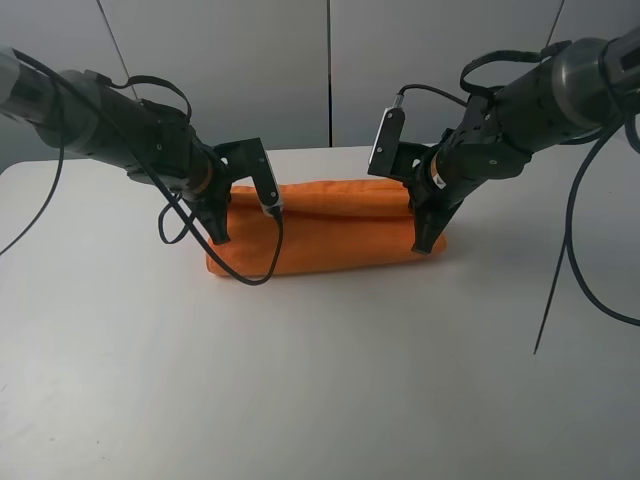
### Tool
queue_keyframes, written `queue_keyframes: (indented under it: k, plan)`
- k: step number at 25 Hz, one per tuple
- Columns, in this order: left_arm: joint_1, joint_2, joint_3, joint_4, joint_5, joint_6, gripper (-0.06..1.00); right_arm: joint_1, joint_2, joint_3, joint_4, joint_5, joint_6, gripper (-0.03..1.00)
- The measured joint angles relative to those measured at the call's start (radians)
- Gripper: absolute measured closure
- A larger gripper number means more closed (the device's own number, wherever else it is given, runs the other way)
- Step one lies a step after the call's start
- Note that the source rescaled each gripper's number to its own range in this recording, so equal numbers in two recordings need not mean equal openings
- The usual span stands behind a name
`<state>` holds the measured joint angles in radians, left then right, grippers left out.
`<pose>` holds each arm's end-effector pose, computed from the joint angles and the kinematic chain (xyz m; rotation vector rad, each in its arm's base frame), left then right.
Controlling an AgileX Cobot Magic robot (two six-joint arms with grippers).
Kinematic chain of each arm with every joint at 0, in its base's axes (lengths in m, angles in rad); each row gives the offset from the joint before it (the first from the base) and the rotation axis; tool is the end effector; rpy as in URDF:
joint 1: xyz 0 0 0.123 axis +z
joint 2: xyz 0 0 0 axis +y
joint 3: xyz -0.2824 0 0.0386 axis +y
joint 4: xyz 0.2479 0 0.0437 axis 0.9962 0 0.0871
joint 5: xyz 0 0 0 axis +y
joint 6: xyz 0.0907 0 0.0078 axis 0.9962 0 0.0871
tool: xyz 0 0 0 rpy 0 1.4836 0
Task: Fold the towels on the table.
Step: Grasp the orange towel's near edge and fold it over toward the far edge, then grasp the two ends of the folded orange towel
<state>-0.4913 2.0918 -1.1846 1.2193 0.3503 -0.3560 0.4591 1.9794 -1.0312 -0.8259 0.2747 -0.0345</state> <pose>0.3768 -0.1682 0.1105 1.4571 2.0695 0.5547 0.3416 0.1485 0.1135 -1.5420 2.1447 -0.3948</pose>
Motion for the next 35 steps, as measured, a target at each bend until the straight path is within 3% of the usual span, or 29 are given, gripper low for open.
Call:
queue_keyframes:
  k: [2,4,5,7,14,17,20,24,30,35]
  plan:
    - [0.002,0.001,0.0,0.0,0.0,0.0,0.5,0.0,0.0,0.0,-0.007,0.0,0.007,0.71]
    - [0.002,0.001,0.0,0.002,0.0,-0.004,0.13,0.0,0.0,0.0,-0.03,0.0,0.016,0.36]
    - [0.002,-0.003,-0.001,0.004,0.0,-0.009,0.02,0.0,0.0,0.0,-0.046,0.0,0.021,0.16]
    - [0.002,-0.012,-0.007,0.006,0.0,-0.019,-0.04,0.0,-0.007,0.0,-0.08,0.0,0.04,0.01]
    - [0.002,-0.096,-0.021,0.014,0.023,-0.025,-0.05,-0.001,-0.07,0.0,-0.171,0.024,0.137,-0.03]
    - [0.002,-0.127,-0.022,-0.038,0.034,-0.027,-0.05,-0.001,-0.117,0.0,-0.174,0.042,0.211,-0.03]
    - [0.002,-0.155,-0.022,-0.169,0.052,-0.027,-0.05,-0.001,-0.158,0.0,-0.099,0.075,0.319,-0.03]
    - [0.002,-0.162,-0.026,-0.413,0.127,-0.029,-0.05,-0.001,-0.185,0.0,0.037,0.155,0.356,-0.03]
    - [0.011,-0.162,-0.026,-0.689,0.218,-0.048,-0.05,-0.001,-0.193,0.0,0.217,0.24,0.36,-0.03]
    - [0.094,-0.162,-0.028,-0.88,0.281,-0.059,-0.05,-0.042,-0.223,0.0,0.454,0.256,0.266,-0.03]
